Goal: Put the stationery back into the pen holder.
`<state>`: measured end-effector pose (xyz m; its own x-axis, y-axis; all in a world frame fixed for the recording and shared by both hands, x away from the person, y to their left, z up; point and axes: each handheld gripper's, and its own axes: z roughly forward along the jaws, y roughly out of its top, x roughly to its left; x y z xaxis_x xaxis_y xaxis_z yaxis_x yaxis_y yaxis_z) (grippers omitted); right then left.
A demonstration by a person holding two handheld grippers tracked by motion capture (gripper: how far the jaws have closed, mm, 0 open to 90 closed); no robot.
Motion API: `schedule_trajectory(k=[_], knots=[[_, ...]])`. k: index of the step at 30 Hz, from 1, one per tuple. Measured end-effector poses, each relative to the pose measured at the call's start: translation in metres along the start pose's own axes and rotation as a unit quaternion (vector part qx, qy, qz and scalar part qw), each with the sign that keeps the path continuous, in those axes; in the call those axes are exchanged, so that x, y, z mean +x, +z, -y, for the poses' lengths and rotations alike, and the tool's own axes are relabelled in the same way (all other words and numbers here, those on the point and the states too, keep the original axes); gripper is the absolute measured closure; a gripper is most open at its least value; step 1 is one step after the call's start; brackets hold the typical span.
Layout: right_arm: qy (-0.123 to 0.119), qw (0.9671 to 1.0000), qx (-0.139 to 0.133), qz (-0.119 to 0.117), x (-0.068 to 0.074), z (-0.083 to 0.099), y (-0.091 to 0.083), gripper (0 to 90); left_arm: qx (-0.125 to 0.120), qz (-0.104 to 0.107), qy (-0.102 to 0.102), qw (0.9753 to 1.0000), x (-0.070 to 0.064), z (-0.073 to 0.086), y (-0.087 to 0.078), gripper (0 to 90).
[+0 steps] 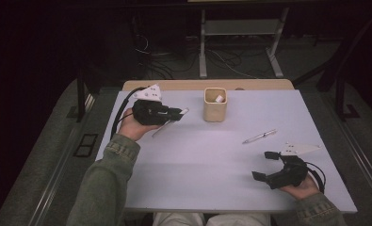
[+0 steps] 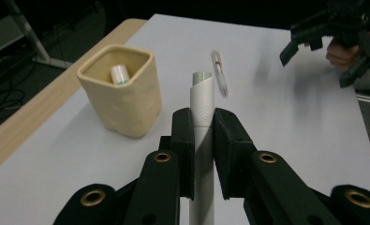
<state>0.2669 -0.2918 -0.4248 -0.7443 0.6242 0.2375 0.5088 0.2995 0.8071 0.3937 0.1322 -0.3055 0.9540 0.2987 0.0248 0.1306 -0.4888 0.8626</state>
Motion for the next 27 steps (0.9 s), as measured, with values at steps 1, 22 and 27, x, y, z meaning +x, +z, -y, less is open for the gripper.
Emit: schedule_trajectory(k=[1,22,27], knots=[[-0.002,1.0,0.001,0.001,0.0,0.0,0.0,0.1,-0.002,0.0,0.004,1.0,0.001,-0.003,0.001,78.2],[-0.003,1.0,-0.009,0.001,0.002,-0.001,-0.003,0.1,-0.054,0.003,-0.01,0.9985,0.023,-0.039,0.036,78.2],[-0.001,0.9999,-0.01,0.002,0.002,-0.001,-0.003,0.1,-0.063,0.002,-0.016,0.9979,0.027,-0.042,0.043,78.2]])
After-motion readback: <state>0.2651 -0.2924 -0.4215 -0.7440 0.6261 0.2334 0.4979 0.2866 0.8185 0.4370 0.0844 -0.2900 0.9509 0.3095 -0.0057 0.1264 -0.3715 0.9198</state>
